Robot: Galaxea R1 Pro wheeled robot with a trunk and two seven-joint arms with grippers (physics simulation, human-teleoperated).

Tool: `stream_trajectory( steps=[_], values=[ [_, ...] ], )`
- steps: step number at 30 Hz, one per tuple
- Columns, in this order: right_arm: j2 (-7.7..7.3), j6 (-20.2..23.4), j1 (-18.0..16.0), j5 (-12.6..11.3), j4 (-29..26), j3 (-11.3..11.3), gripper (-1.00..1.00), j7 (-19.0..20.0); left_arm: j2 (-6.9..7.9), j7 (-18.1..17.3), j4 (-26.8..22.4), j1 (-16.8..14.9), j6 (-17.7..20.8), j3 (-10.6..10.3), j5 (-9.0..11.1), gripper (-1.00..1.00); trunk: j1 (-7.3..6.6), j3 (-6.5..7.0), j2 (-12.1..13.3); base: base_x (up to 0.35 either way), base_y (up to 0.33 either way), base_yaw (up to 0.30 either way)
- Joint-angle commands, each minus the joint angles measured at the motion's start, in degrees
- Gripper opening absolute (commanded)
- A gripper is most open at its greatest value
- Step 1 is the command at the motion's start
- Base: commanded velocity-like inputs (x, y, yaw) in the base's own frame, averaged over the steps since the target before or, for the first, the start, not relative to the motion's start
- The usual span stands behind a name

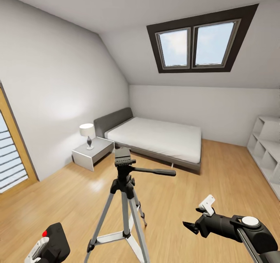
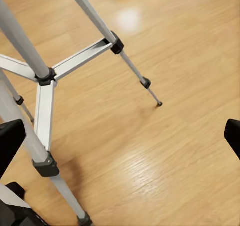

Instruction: Attach the digital camera to the camera tripod in the bedroom.

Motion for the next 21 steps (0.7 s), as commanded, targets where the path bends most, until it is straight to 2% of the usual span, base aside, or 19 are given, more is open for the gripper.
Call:
stream_trajectory(
  steps=[1, 10, 21],
  values=[
    [-0.01, 0.07, -0.04, 0.6, -0.05, 0.06, 1.0, 0.49, 0.02, 0.18, -0.11, 0.05, 0.3, 0.09, 0.48, -1.0, 0.02, -0.01, -0.05, -0.058, 0.025, -0.001],
    [-0.24, -0.18, -0.04, 0.6, -0.05, 0.02, 1.0, 0.83, 0.05, 0.18, -0.11, 0.05, 0.3, 0.09, 0.49, -1.0, 0.02, -0.01, -0.05, -0.02, 0.013, 0.0],
    [-0.09, -0.25, -0.04, 0.59, -0.08, -0.01, 1.0, 0.89, 0.06, 0.18, -0.23, 0.05, 0.39, 0.08, 0.47, -1.0, 0.02, 0.02, -0.05, 0.047, 0.07, -0.02]
  ],
)
